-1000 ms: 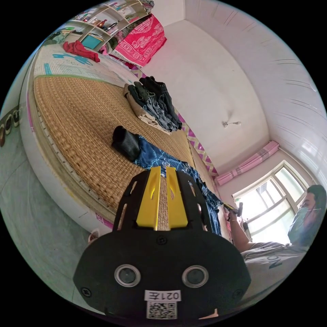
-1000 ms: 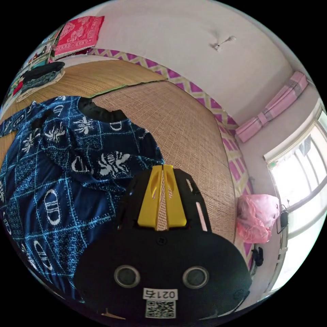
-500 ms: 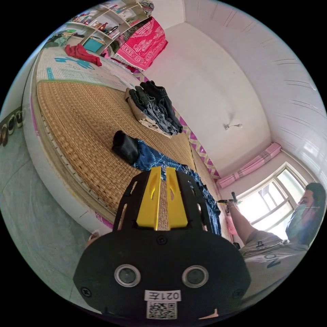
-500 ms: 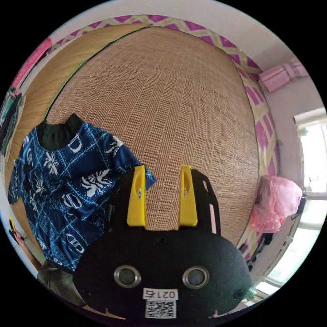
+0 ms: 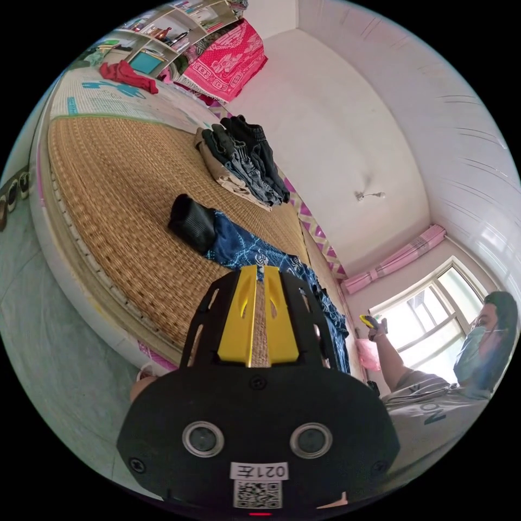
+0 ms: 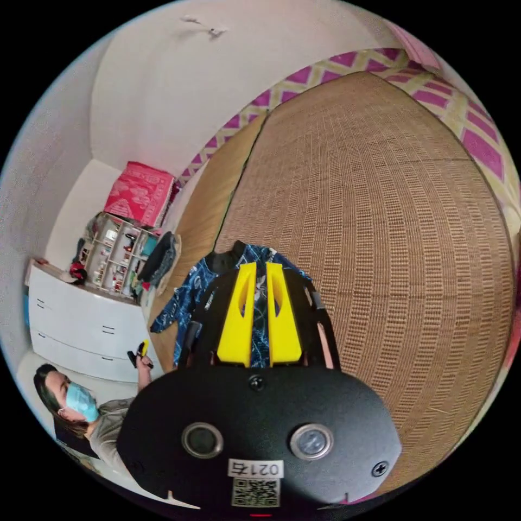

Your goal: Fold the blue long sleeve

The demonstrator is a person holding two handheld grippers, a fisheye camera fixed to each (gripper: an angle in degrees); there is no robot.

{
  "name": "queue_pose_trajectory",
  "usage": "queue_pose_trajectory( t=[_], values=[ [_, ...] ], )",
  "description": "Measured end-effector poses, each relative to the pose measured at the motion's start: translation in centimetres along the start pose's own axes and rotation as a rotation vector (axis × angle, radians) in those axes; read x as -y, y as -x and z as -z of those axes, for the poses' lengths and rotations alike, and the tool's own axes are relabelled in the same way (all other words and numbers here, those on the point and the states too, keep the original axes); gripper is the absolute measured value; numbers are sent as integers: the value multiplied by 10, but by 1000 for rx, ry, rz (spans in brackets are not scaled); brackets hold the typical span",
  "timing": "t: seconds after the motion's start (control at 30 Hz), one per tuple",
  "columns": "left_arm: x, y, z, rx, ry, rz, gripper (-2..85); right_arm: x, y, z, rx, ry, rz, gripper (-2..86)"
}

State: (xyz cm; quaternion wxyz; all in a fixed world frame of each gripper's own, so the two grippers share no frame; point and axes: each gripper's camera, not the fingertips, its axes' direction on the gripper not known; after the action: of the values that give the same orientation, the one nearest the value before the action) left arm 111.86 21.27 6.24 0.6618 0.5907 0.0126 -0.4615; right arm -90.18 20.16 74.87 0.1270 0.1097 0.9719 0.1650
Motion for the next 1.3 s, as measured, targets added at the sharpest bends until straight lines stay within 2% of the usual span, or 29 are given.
queue_pose_trajectory(
  t=[0.07,0.13,0.23,0.3,0.4,0.47,0.53,0.63,0.7,0.8,0.9,0.93,1.0,1.03,1.1,1.13,1.2,1.3],
  values=[
    [-3,0,-3,-13,2,5,-8,-9,23,-17,-137,90,113,17],
    [-6,1,-6,-22,8,14,-8,-36,64,-59,-274,241,332,5],
    [-8,2,-9,-29,17,26,-8,-74,91,-102,-391,283,456,-5],
    [-10,0,-10,-35,20,26,-8,-86,77,-124,-410,331,389,-6],
    [-12,-6,-7,-41,23,13,-8,-94,78,-114,-395,291,340,-6],
    [-14,-9,-5,-29,24,4,-8,-97,107,-98,-394,178,381,-6],
    [-17,-10,-4,-30,22,0,-7,-101,157,-95,-215,54,478,-6],
    [-19,-12,-6,-40,29,-9,0,-100,215,-134,-164,-13,514,-6],
    [-21,-17,-6,-34,31,-34,21,-96,240,-173,-166,0,522,-6],
    [-23,-29,4,-10,41,-87,38,-87,268,-246,-276,206,458,-6],
    [-26,-38,24,26,21,-141,42,-98,351,-221,-307,1,578,-6],
    [-27,-38,27,33,17,-146,42,-105,388,-221,-261,-59,631,-6],
    [-28,-35,36,27,5,-157,43,-109,434,-248,-218,13,687,-5],
    [-28,-33,37,22,7,-155,42,-108,456,-281,-277,136,695,-4],
    [-30,-24,40,-13,13,-134,42,-115,483,-319,-415,252,739,0],
    [-31,-22,42,-24,12,-131,42,-128,507,-317,-502,159,818,5],
    [-35,-14,55,-30,-3,-125,41,-139,539,-307,-493,108,884,40],
    [-40,0,75,-45,-46,-108,40,-143,567,-310,-511,197,937,94]
  ],
)
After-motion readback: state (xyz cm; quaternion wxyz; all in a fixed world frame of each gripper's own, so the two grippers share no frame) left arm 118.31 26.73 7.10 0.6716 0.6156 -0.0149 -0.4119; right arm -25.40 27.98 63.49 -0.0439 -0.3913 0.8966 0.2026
